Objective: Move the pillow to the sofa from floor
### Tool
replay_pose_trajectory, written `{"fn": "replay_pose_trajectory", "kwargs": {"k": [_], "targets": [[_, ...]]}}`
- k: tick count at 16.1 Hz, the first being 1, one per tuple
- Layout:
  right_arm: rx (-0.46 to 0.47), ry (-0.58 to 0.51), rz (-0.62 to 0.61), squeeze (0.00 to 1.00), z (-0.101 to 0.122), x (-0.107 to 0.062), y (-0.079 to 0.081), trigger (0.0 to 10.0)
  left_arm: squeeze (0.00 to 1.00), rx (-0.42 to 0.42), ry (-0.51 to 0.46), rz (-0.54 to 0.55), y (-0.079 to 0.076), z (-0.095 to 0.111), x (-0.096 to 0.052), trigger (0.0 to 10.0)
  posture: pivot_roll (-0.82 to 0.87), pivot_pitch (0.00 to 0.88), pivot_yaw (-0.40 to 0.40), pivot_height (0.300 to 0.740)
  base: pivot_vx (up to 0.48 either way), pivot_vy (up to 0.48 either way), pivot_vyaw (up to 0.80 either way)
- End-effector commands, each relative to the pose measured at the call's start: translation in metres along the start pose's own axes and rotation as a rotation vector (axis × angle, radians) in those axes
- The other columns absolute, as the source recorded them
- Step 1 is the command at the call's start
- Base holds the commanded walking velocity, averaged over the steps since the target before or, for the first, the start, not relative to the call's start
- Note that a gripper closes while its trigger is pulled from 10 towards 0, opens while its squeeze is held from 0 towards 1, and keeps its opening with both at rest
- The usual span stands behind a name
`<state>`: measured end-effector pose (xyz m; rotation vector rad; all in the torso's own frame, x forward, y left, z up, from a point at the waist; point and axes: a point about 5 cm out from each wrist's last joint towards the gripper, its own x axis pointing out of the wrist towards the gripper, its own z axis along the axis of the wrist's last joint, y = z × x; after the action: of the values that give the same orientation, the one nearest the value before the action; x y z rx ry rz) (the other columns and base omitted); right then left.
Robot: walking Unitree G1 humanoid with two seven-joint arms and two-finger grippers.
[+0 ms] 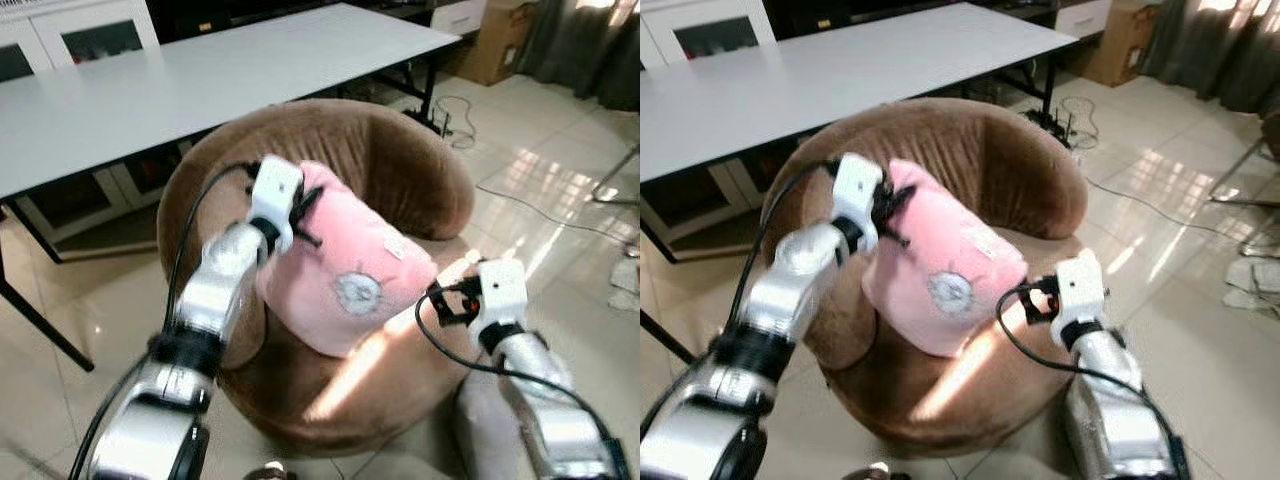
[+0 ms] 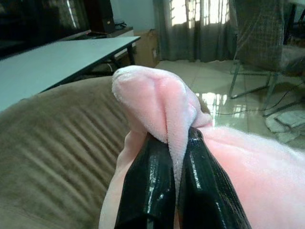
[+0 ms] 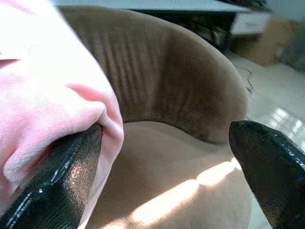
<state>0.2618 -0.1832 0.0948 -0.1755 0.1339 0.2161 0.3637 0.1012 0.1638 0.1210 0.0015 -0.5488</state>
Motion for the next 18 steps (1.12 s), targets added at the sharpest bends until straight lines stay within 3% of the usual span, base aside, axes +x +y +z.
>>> {"fn": "replay_pose_trajectory", "kwargs": {"k": [1, 5, 7, 10, 12, 15, 18], "targets": [[-0.035, 0.003, 0.068, 0.00, 0.007, 0.000, 0.001, 10.0, 0.00, -0.027, 0.009, -0.001, 0.004, 0.006, 0.007, 10.0, -0.07, 0.052, 0.053, 0.740, 0.000, 0.000, 0.00], [-0.120, 0.013, 0.154, 0.00, 0.019, -0.001, -0.009, 10.0, 0.00, -0.131, 0.107, 0.064, 0.008, 0.008, 0.026, 10.0, -0.09, 0.061, 0.052, 0.740, 0.000, 0.000, 0.00], [-0.147, 0.029, 0.235, 0.00, 0.025, -0.005, -0.008, 10.0, 0.00, -0.119, 0.295, 0.152, 0.008, -0.016, 0.028, 10.0, -0.11, 0.075, 0.050, 0.740, 0.000, 0.000, 0.00], [-0.152, 0.059, 0.275, 0.00, 0.019, -0.012, -0.003, 10.0, 0.00, -0.133, 0.428, 0.275, 0.009, -0.039, 0.022, 10.0, -0.12, 0.101, 0.049, 0.740, 0.000, 0.000, 0.00], [-0.135, 0.103, 0.326, 0.00, 0.011, -0.022, 0.006, 10.0, 0.00, -0.197, 0.536, 0.366, 0.004, -0.061, 0.015, 10.0, -0.13, 0.125, 0.050, 0.740, 0.000, 0.000, 0.00], [-0.098, 0.095, 0.338, 0.00, 0.007, -0.019, 0.024, 10.0, 0.00, -0.244, 0.554, 0.510, 0.012, -0.075, 0.004, 10.0, -0.15, 0.150, 0.053, 0.740, 0.000, 0.000, 0.00], [-0.051, 0.085, 0.242, 0.00, 0.002, -0.016, 0.032, 10.0, 0.00, -0.166, 0.556, 0.613, 0.033, -0.076, -0.007, 10.0, -0.16, 0.153, 0.046, 0.740, 0.000, 0.000, 0.00]]}}
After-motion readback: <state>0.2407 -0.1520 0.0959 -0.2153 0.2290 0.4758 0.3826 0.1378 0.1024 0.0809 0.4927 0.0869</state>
